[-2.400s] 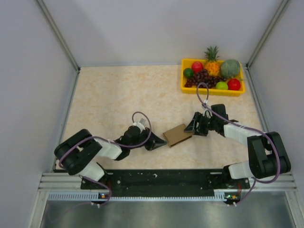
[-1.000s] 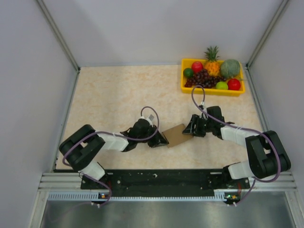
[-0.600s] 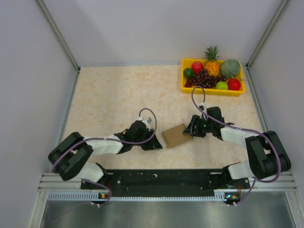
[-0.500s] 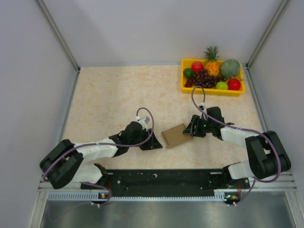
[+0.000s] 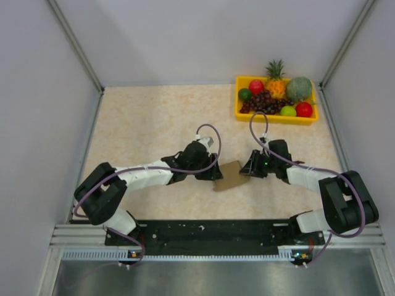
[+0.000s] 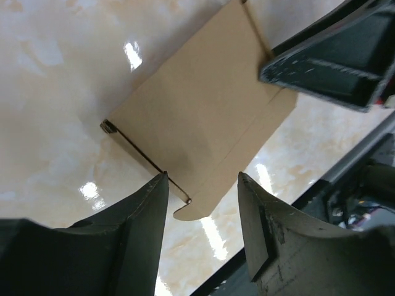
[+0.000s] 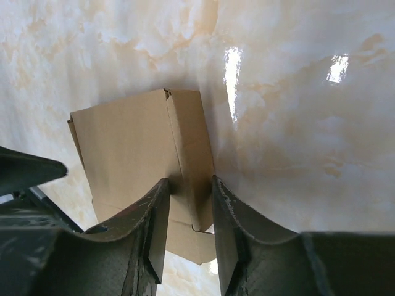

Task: Fold the paper box

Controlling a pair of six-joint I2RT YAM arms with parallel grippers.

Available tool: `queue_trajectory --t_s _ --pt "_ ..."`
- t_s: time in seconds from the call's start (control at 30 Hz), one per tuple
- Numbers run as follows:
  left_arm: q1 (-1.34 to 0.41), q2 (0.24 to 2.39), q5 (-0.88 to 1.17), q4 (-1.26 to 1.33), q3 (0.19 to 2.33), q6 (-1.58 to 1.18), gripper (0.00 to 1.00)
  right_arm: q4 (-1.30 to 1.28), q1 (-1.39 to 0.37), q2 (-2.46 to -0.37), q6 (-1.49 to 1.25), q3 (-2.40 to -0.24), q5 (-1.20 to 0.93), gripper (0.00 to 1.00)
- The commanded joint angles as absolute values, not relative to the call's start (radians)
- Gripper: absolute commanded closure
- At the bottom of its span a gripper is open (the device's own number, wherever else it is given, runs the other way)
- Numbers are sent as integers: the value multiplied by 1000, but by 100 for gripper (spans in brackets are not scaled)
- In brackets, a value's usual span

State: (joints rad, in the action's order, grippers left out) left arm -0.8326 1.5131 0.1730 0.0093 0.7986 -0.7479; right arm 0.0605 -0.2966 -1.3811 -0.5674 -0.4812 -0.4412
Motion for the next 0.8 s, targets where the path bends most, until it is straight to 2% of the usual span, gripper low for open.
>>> queue_trajectory --t_s 0.0,0.13,0.23,0.3,0.43,0.53,0.77 --pt "-873 1609 91 -138 845 -655 47 86 -308 -1362 -564 -469 -394 68" --pt "-874 1637 78 -170 847 -611 54 55 -308 -1348 -542 -494 -380 64" --pt "-874 1623 74 -222 879 -575 55 3 -308 -1345 -511 -526 -371 59" --pt "-873 1593 77 -248 900 -555 52 -38 -308 -1332 -500 -543 -368 56" --pt "-870 1520 123 -274 928 -532 46 -77 -301 -1269 -517 -551 -367 39" --pt "-856 1490 175 -298 954 -505 44 -101 -278 -1221 -557 -545 -394 31" --pt "-824 1443 284 -310 1005 -397 41 -110 -264 -1115 -759 -436 -440 22"
